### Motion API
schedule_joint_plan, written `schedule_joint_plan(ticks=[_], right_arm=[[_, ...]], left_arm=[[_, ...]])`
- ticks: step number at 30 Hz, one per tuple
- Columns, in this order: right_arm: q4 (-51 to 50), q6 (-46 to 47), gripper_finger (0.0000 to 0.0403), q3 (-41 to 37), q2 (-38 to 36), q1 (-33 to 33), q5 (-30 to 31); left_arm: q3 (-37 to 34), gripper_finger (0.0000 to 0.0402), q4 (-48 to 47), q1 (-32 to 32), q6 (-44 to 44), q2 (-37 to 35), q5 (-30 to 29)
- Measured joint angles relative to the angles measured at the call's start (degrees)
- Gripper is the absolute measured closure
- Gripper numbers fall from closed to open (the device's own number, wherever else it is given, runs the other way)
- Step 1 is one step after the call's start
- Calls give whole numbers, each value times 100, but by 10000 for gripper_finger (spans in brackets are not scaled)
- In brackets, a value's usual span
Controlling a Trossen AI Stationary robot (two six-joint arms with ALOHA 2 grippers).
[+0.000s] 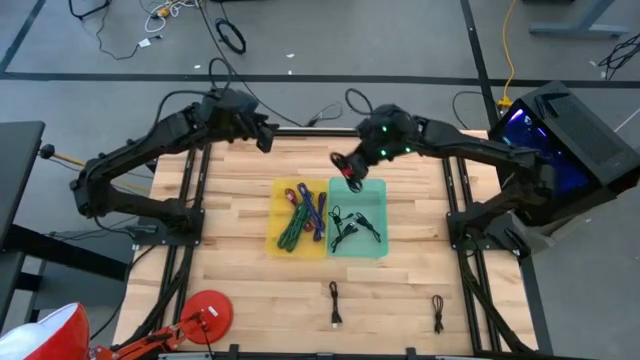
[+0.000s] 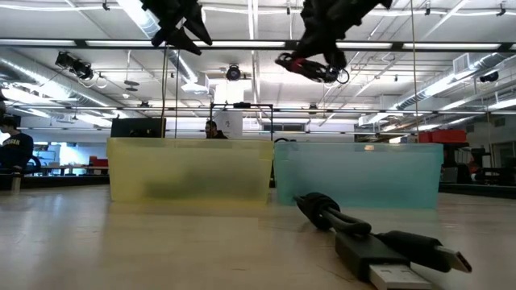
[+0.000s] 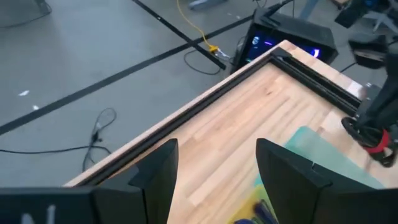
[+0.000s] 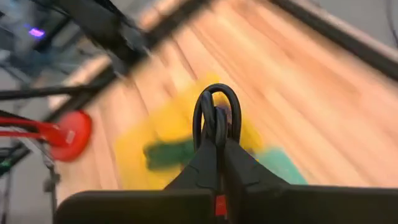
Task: Pick & Place USB Port
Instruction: Put the black charger cable into the green bin
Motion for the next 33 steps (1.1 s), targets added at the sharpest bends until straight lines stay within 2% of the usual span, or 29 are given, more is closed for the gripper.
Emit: schedule_joint_plan(ticks=[7,13,17,22,25,33], right_arm=[[-1059,857,402,-40,-124,535,787],[-1055,1642,402,-540,-123,891,1038],[-1002,2159,402,-1043,-122,1081,1011],[-480,2789,397,-1639,-119,1302,914],[-242,3019,367,-1844,-119,1405,748],[-83,3276,252,-1882,-136,1592,646]], left_arm=[[0,182,17,109,312,-4,-11],[0,181,11,199,460,-3,-2],[0,181,10,195,522,-2,62],[0,181,-9,195,566,-2,152],[0,181,-79,195,570,-2,154],[0,181,-161,195,754,-1,154]])
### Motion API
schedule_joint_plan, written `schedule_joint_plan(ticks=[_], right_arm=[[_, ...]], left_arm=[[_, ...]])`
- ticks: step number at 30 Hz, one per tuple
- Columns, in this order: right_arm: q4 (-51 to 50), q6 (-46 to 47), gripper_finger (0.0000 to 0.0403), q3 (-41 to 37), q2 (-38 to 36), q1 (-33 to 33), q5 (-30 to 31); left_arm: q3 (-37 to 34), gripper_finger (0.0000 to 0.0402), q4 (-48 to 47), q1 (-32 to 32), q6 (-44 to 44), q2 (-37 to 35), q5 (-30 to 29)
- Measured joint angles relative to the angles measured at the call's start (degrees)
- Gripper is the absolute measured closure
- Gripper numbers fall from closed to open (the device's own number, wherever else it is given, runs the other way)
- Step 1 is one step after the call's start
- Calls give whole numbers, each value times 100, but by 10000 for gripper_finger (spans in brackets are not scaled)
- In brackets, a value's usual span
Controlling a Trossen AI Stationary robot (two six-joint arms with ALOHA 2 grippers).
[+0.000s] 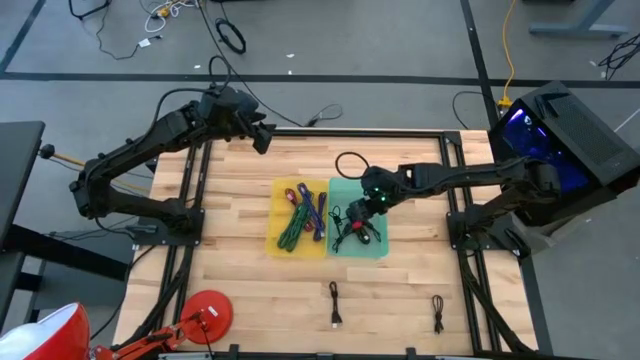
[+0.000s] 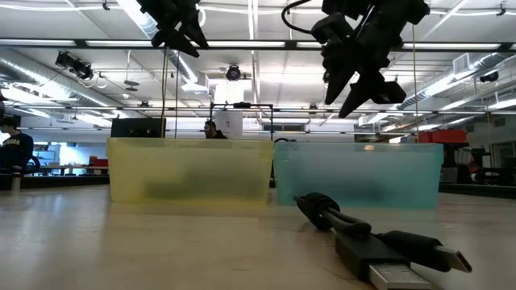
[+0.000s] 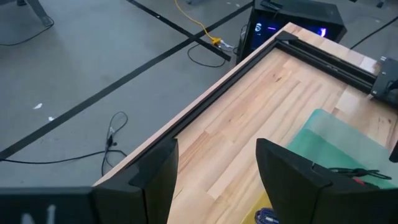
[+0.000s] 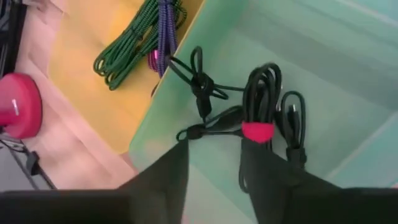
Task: Pick & Place USB Port
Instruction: Put the black charger cable into the green bin
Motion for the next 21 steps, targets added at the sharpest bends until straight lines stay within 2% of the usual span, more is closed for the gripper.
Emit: schedule_joint_plan(ticks=[4,7,12,16,21], right_arm=[[-55,211,216,-2,-85,114,-314],[-141,518,207,-2,-271,323,-431],[-504,1385,211,-2,-768,862,-393],[-1301,2206,223,-2,-1029,1474,-154],[-2251,3246,229,-2,-1083,2189,-148]], left_arm=[[0,181,-3,0,28,1,0],[0,181,-3,0,89,1,-2],[-2,181,-8,0,219,11,-4],[-2,181,-7,0,284,14,-29],[-4,181,14,0,318,14,-61]])
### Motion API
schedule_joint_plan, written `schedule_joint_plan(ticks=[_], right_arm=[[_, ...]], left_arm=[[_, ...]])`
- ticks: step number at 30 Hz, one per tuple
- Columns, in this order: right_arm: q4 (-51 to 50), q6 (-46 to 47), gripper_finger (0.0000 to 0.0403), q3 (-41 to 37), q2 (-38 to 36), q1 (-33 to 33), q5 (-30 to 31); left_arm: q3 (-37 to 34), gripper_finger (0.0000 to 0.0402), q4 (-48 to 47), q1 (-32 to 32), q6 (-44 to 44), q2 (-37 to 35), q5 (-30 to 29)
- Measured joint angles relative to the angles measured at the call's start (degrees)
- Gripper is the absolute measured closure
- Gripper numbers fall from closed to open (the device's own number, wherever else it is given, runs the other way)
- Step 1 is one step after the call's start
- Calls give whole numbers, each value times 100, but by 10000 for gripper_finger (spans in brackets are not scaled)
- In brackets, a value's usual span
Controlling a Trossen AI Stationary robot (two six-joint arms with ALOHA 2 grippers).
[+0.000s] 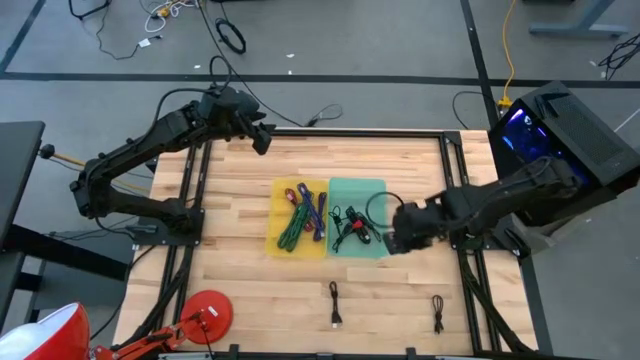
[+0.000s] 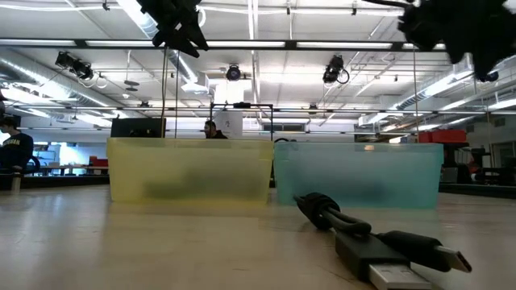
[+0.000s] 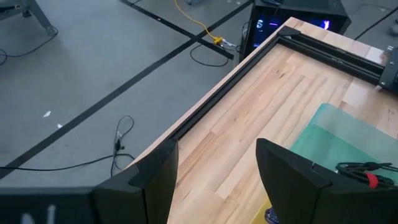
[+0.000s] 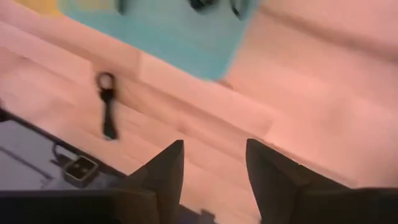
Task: Pick & Place USB Port
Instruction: Put the black charger cable into the green bin
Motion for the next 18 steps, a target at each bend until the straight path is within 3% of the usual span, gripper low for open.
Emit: schedule_joint_plan(ticks=[12,18], right_arm=[[-985,1971,227,0,9,1435,-456],[-542,3238,227,-280,9,2251,-709]], left_arm=[[0,181,24,0,3,0,-2],[0,181,104,0,3,0,-2]])
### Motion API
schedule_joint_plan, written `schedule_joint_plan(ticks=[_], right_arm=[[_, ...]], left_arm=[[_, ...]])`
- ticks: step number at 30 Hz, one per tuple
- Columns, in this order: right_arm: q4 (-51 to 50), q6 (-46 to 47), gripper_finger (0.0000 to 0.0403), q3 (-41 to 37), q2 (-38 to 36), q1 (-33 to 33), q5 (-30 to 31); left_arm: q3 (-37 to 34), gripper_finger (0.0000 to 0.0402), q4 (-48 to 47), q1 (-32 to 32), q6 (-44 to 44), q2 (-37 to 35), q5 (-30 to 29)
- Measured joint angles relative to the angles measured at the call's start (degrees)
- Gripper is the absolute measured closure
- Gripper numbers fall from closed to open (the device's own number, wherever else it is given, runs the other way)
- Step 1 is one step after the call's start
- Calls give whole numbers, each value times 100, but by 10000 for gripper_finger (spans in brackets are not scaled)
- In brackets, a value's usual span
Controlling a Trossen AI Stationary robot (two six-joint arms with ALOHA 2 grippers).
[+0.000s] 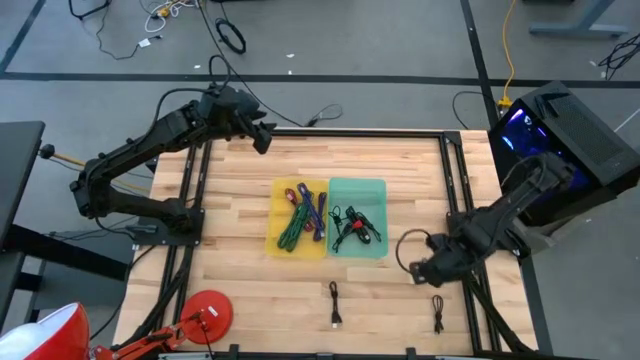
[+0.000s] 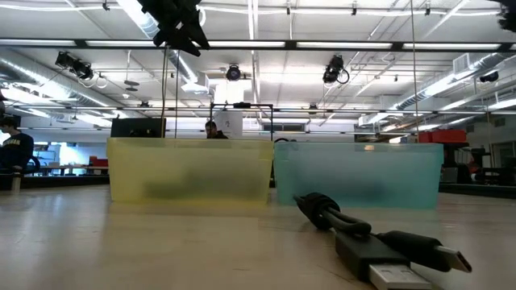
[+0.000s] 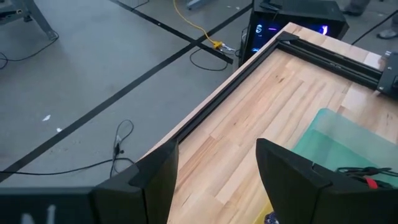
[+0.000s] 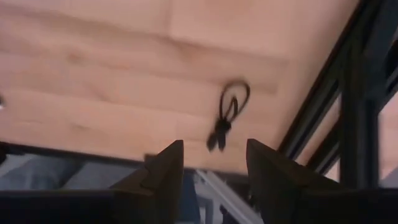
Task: Pick & Place USB Port
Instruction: Put the black charger cable into the green bin
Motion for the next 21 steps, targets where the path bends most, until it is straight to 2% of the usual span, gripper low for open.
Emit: schedule_joint_plan(ticks=[5,7,14,21], right_arm=[[1393,536,227,-737,12,499,-676],[1602,592,227,-939,13,558,-858],[2092,594,227,-1409,13,560,-761],[2933,589,227,-2010,13,564,-996]], left_arm=[[0,181,96,0,0,0,0],[0,181,113,0,0,0,0],[0,181,111,0,0,0,0],[0,181,137,0,-1,0,0]])
